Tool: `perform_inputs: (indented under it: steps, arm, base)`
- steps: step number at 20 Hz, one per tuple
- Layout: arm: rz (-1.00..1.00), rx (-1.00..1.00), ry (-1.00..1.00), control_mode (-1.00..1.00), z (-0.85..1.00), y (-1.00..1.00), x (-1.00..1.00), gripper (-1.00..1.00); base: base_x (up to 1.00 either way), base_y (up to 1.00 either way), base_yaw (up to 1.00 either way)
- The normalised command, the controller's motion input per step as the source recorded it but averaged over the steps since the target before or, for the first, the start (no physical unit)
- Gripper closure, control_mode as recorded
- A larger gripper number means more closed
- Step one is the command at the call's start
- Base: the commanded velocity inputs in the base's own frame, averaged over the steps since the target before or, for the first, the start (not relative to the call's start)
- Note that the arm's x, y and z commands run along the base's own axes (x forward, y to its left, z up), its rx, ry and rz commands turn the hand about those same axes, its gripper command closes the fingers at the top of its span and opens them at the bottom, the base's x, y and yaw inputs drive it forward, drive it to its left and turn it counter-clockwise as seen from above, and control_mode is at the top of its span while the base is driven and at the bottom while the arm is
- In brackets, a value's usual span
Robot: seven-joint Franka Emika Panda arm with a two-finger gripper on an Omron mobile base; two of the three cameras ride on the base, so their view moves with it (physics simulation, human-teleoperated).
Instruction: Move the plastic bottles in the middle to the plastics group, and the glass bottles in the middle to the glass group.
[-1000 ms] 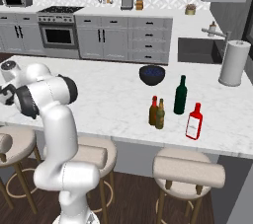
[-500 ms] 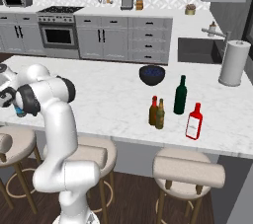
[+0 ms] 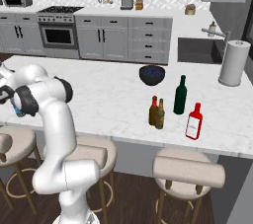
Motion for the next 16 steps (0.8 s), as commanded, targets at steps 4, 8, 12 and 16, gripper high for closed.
perform_inputs:
  steps: [4, 8, 12, 16]
  arm:
    - [0.0, 0.0, -0.03, -1.0, -0.31, -0.48, -0.18, -1.0]
    - [0.0, 0.0, -0.17, -1.0, -0.07, -0.35, -0.15, -1.0]
    - [0.06, 0.04, -0.2, -1.0, 0.0, -0.22, 0.0, -1.0]
    - [0.07, 0.11, -0.18, -1.0, 0.05, -0.22, 0.0, -1.0]
  base:
    - [0.0, 0.0, 0.0]
    - [0.0, 0.0, 0.0]
    - [0.0, 0.0, 0.0]
    - [0.0, 0.0, 0.0]
